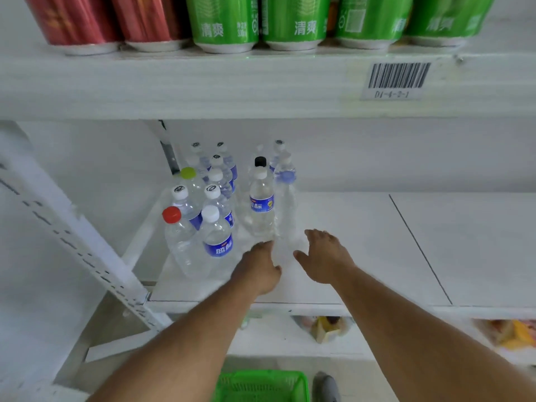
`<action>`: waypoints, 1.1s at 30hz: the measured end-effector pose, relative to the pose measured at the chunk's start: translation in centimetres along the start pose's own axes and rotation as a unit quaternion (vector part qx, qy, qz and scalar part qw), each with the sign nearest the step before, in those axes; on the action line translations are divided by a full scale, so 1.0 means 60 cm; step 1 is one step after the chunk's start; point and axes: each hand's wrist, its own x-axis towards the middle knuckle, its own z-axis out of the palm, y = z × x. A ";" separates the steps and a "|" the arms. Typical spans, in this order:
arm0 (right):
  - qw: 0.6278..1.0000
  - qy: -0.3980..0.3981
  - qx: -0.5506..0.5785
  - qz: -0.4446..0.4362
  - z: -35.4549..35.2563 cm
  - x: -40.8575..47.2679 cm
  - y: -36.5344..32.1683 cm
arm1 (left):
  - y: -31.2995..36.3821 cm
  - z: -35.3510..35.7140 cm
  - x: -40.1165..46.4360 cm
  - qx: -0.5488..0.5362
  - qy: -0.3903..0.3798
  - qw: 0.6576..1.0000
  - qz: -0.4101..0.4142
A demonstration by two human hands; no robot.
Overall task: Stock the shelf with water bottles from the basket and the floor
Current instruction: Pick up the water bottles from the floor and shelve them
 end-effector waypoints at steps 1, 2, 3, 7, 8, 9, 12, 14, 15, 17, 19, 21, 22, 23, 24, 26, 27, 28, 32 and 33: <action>0.999 0.002 -0.033 -0.013 0.001 -0.022 0.008 | 0.003 -0.005 -0.014 0.047 -0.010 0.999 0.010; 0.998 0.000 -0.055 -0.019 0.004 -0.043 0.016 | 0.007 -0.009 -0.028 0.084 -0.015 0.996 0.018; 0.998 -0.006 -0.067 -0.019 0.007 -0.063 0.024 | 0.013 -0.011 -0.041 0.109 -0.018 0.994 0.023; 0.995 -0.019 -0.093 -0.012 0.023 -0.143 0.057 | 0.044 0.004 -0.102 0.149 -0.035 0.988 0.036; 0.995 -0.021 -0.101 -0.012 0.027 -0.163 0.068 | 0.052 0.013 -0.118 0.154 -0.037 0.987 0.040; 0.994 -0.025 -0.107 -0.011 0.031 -0.182 0.079 | 0.061 0.023 -0.135 0.159 -0.038 0.986 0.042; 0.994 -0.034 -0.106 0.000 0.042 -0.242 0.123 | 0.090 0.059 -0.187 0.161 -0.049 0.985 0.038; 0.995 -0.029 -0.097 0.001 0.051 -0.292 0.159 | 0.111 0.090 -0.224 0.160 -0.062 0.985 0.033; 0.996 -0.024 -0.091 0.002 0.057 -0.318 0.178 | 0.121 0.107 -0.242 0.162 -0.064 0.984 0.033; 0.996 -0.029 -0.078 0.013 0.074 -0.376 0.219 | 0.143 0.149 -0.281 0.165 -0.065 0.983 0.041; 0.995 -0.054 -0.075 0.037 0.098 -0.437 0.263 | 0.163 0.198 -0.323 0.170 -0.075 0.982 0.046; 0.993 -0.070 -0.073 0.060 0.124 -0.502 0.304 | 0.181 0.246 -0.364 0.177 -0.098 0.978 0.049; 0.992 -0.076 -0.072 0.072 0.138 -0.534 0.323 | 0.188 0.268 -0.384 0.179 -0.111 0.976 0.053; 0.991 -0.082 -0.067 0.085 0.150 -0.565 0.339 | 0.196 0.289 -0.403 0.181 -0.125 0.974 0.058; 0.989 -0.089 -0.060 0.097 0.161 -0.596 0.354 | 0.204 0.310 -0.422 0.184 -0.136 0.971 0.064; 0.987 -0.098 -0.048 0.119 0.182 -0.651 0.378 | 0.218 0.344 -0.455 0.199 -0.152 0.965 0.074; 0.986 -0.100 -0.042 0.130 0.191 -0.677 0.387 | 0.224 0.360 -0.472 0.207 -0.160 0.962 0.079; 0.984 -0.102 -0.036 0.141 0.198 -0.701 0.394 | 0.228 0.374 -0.487 0.212 -0.170 0.959 0.084; 0.977 -0.105 -0.010 0.187 0.221 -0.790 0.409 | 0.235 0.424 -0.543 0.194 -0.203 0.955 0.097; 0.975 -0.104 -0.009 0.195 0.224 -0.811 0.412 | 0.236 0.436 -0.557 0.189 -0.210 0.954 0.103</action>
